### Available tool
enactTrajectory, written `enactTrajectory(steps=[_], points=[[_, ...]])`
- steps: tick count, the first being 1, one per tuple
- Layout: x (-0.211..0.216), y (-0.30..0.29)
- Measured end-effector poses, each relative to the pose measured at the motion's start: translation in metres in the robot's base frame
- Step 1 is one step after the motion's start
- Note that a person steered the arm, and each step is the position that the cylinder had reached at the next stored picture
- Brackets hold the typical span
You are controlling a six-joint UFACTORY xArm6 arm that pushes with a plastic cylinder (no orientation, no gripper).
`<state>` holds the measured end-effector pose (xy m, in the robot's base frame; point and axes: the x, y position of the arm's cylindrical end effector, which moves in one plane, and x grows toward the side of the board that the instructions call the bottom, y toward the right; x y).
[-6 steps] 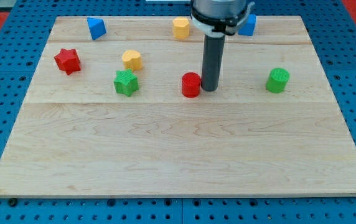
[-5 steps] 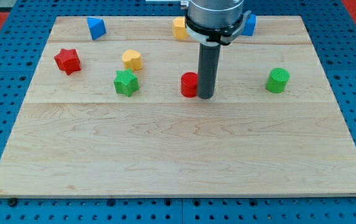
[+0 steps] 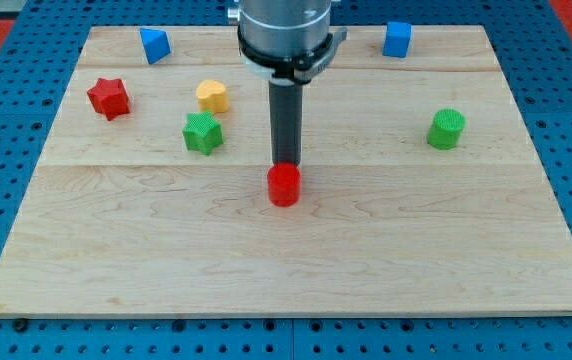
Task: Push the red circle towards the bottom left of the board
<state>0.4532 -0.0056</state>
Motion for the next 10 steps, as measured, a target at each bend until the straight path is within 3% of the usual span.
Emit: enactTrajectory(steps=[1,3,4,5,7,8,9,10], points=[[0.028,-0.020],[0.042,0.023],[0.077,0.030],[0.102,0.004],[0.116,-0.116],[0.145,-0.135],[0.154,-0.176],[0.143,-0.175]])
